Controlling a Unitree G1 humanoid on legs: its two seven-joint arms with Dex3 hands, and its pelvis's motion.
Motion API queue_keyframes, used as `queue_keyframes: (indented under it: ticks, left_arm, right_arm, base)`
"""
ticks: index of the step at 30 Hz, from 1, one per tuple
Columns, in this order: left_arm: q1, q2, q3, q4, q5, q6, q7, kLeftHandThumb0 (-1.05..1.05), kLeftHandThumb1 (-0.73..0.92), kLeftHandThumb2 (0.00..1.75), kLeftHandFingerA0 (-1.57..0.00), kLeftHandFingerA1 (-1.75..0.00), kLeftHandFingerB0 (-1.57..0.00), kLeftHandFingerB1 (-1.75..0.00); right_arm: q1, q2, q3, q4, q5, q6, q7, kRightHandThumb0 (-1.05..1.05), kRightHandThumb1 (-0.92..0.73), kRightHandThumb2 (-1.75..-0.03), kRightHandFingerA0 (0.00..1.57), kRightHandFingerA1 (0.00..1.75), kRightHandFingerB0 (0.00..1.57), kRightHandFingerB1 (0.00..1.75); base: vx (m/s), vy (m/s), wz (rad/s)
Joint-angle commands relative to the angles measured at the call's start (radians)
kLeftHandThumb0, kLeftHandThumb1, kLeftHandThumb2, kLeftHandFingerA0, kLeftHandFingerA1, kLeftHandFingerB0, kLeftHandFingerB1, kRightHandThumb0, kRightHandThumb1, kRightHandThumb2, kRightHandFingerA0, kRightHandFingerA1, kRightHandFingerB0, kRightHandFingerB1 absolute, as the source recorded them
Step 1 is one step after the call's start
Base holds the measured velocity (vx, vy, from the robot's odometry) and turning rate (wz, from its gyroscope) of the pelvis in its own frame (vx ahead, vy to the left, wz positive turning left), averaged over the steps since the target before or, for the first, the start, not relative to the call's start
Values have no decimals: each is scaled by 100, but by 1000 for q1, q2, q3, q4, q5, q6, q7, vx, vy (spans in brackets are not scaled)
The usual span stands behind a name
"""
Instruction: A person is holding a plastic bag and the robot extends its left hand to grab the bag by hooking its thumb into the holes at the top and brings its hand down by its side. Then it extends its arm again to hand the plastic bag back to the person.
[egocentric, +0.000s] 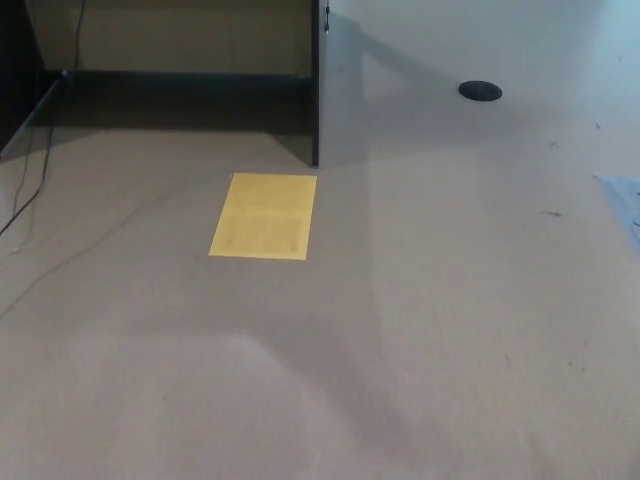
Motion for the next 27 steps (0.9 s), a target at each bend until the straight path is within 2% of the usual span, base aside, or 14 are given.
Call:
queue_keyframes:
  ticks: [1, 5, 7, 8, 9, 14, 15, 17, 19, 20, 21, 22, 23, 27]
  left_arm:
    - [-5, 48, -28, 39, 64, -201, 133, -39, 54, 56, -32, -42, -32, -32]
    - [-13, 56, -47, 57, 82, -209, 168, -41, 54, 57, -32, -43, -32, -32]
    - [-20, 55, -52, 72, 80, -221, 174, -47, 44, 72, -29, -51, -27, -43]
    - [-21, 57, -56, 77, 83, -226, 182, -47, 44, 72, -29, -51, -27, -43]
    - [-22, 57, -57, 80, 83, -228, 185, -41, 54, 57, -32, -44, -31, -32]
    - [-20, 52, -58, 99, 85, -261, 223, -42, 54, 56, -33, -47, -30, -31]
    - [-9, 51, -55, 95, 94, -285, 267, -47, 42, 70, -28, -52, -22, -40]
    - [2, 55, -51, 56, 112, -321, 328, -43, 53, 57, -24, -42, -21, -29]
    - [16, 61, -34, -24, 119, -361, 367, -46, 54, 57, -18, -38, -18, -27]
    - [22, 62, -23, -72, 122, -366, 380, -29, 36, 91, -6, -53, -6, -51]
    - [28, 63, -12, -122, 130, -362, 396, -29, 36, 91, -6, -53, -6, -51]
    - [51, 61, 6, -202, 125, -349, 386, -70, 50, 85, -1, -21, -3, -32]
    - [78, 61, 43, -336, 104, -358, 364, -57, 40, 68, -9, -39, -16, -37]
    - [121, 59, 112, -578, 123, -334, 356, -57, 42, 68, -12, -40, -16, -36]
  right_arm:
    - [-12, -51, 11, 44, -27, -156, -53, -27, -67, -60, 80, 65, 57, 42]
    - [-20, -53, 20, 59, -28, -164, -59, -27, -67, -60, 81, 68, 57, 42]
    - [-21, -53, 19, 70, -25, -183, -64, -26, -67, -59, 80, 67, 57, 43]
    - [-22, -53, 20, 76, -25, -186, -64, -26, -67, -59, 80, 67, 57, 43]
    - [-23, -53, 21, 77, -26, -186, -66, -26, -67, -59, 80, 67, 57, 42]
    - [-24, -55, 21, 99, -25, -205, -64, -26, -68, -60, 79, 70, 56, 42]
    - [-21, -51, 23, 104, -26, -209, -69, -27, -67, -59, 80, 68, 57, 42]
    - [-26, -50, 23, 108, -25, -211, -66, -27, -67, -60, 80, 65, 57, 43]
    - [-33, -45, 21, 115, -20, -206, -64, -26, -68, -60, 79, 65, 58, 43]
    - [-34, -46, 25, 116, -26, -201, -70, -28, -68, -60, 79, 64, 57, 42]
    - [-36, -47, 29, 117, -33, -199, -77, -28, -68, -60, 79, 64, 57, 42]
    - [-28, -50, 32, 115, -36, -199, -78, -28, -67, -60, 80, 69, 57, 42]
    - [-26, -53, 34, 116, -37, -207, -78, -27, -68, -60, 80, 71, 56, 42]
    - [-27, -51, 32, 124, -32, -212, -68, -28, -68, -60, 78, 66, 56, 42]
  base:
    - [0, 0, 0]
    - [0, 0, 0]
    - [0, 0, 0]
    - [0, 0, 0]
    - [0, 0, 0]
    - [0, 0, 0]
    - [0, 0, 0]
    - [0, 0, 0]
    - [0, 0, 0]
    - [0, 0, 0]
    - [0, 0, 0]
    - [0, 0, 0]
    - [0, 0, 0]
    - [0, 0, 0]
